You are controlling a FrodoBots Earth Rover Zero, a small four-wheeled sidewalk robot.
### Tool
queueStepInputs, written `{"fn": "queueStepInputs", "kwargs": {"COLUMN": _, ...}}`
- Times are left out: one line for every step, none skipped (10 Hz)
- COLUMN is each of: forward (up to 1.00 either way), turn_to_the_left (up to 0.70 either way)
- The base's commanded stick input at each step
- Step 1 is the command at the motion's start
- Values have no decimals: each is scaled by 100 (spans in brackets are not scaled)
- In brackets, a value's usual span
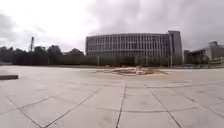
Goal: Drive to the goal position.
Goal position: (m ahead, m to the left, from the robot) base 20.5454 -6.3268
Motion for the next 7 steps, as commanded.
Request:
{"fn": "queueStepInputs", "kwargs": {"forward": 70, "turn_to_the_left": 0}}
{"fn": "queueStepInputs", "kwargs": {"forward": 70, "turn_to_the_left": 0}}
{"fn": "queueStepInputs", "kwargs": {"forward": 70, "turn_to_the_left": 15}}
{"fn": "queueStepInputs", "kwargs": {"forward": 70, "turn_to_the_left": 6}}
{"fn": "queueStepInputs", "kwargs": {"forward": 70, "turn_to_the_left": 0}}
{"fn": "queueStepInputs", "kwargs": {"forward": 70, "turn_to_the_left": 0}}
{"fn": "queueStepInputs", "kwargs": {"forward": 70, "turn_to_the_left": 0}}
